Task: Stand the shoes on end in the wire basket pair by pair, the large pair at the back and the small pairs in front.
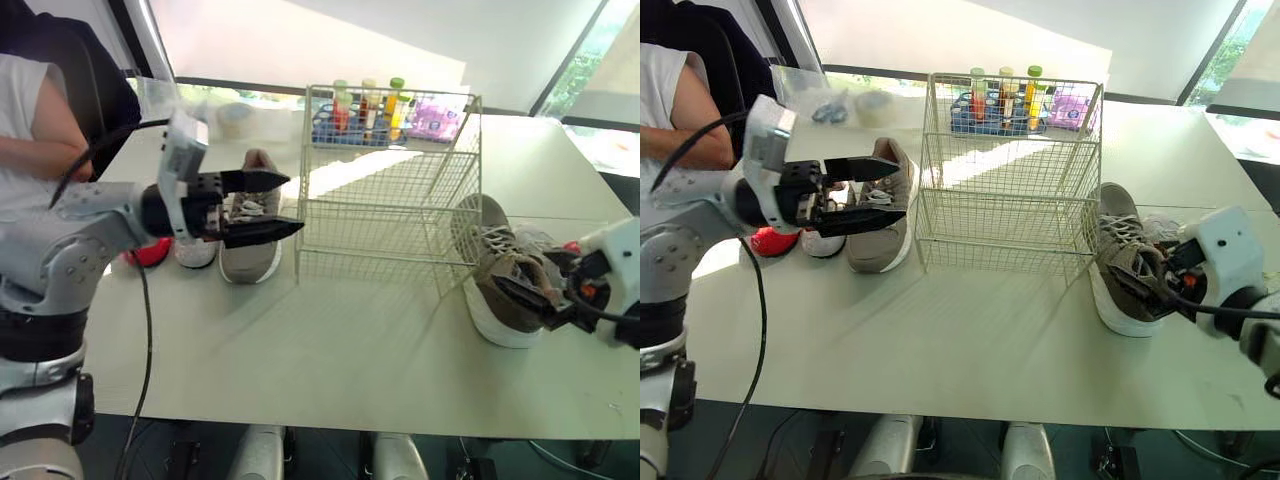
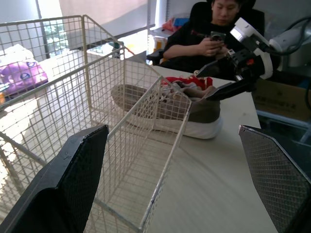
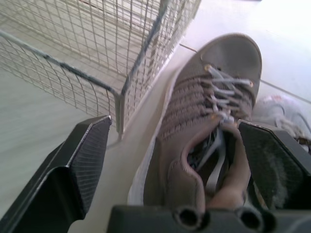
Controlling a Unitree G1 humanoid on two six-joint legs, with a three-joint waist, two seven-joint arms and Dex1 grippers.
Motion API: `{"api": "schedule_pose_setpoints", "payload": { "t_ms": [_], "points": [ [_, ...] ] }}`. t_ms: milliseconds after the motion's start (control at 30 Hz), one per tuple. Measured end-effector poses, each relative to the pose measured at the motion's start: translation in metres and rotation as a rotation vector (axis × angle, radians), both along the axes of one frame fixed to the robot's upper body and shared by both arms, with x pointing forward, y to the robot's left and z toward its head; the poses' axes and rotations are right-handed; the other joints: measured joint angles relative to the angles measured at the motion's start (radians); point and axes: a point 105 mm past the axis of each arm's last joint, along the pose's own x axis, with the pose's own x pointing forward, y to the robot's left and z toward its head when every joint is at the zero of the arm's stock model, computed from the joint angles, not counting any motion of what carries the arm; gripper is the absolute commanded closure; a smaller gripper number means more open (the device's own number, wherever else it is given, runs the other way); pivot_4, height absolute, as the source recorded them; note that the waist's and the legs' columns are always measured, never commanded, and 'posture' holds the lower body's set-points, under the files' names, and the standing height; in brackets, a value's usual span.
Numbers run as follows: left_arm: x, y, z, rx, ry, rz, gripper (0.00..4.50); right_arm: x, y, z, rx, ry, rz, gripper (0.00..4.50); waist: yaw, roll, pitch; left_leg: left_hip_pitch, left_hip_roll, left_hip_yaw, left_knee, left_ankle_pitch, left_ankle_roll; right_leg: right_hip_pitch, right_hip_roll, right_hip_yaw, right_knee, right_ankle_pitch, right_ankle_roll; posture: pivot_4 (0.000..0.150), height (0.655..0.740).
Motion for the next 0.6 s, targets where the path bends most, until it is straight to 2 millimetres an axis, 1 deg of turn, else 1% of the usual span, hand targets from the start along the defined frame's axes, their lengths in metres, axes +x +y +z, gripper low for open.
{"api": "schedule_pose_setpoints", "payload": {
  "t_ms": [167, 267, 400, 600],
  "points": [
    [0.004, -0.008, -0.003, 0.000, -0.004, -0.053, 0.11, -0.004, -0.007, -0.008, 0.012, -0.018, -0.122, 0.00, -0.001, 0.000, 0.000, 0.000, 0.000, 0.000, 0.000, 0.000, 0.000, -0.001, 0.001, 0.000, 0.001, 0.000, 0.000, 0.150, 0.7400],
    [0.006, -0.010, -0.004, -0.008, -0.013, -0.067, 0.11, -0.007, -0.012, -0.018, 0.042, -0.011, -0.189, 0.00, 0.000, 0.000, 0.000, 0.000, 0.001, 0.000, 0.000, 0.000, 0.000, 0.000, 0.001, 0.000, 0.000, 0.000, 0.000, 0.150, 0.7400],
    [0.006, -0.014, -0.007, 0.000, -0.011, -0.078, 0.11, -0.008, -0.014, -0.023, 0.062, -0.022, -0.227, 0.00, -0.001, 0.000, 0.000, 0.000, 0.001, -0.001, 0.000, 0.000, 0.000, 0.000, 0.002, 0.000, 0.000, 0.000, 0.000, 0.150, 0.7400],
    [0.005, -0.014, -0.006, 0.006, -0.019, -0.081, 0.11, -0.008, -0.017, -0.042, 0.133, 0.014, -0.269, 0.00, -0.001, 0.000, 0.000, 0.000, 0.001, -0.001, 0.000, 0.000, 0.000, 0.000, 0.003, 0.000, 0.000, 0.000, 0.000, 0.150, 0.7400]
  ]
}}
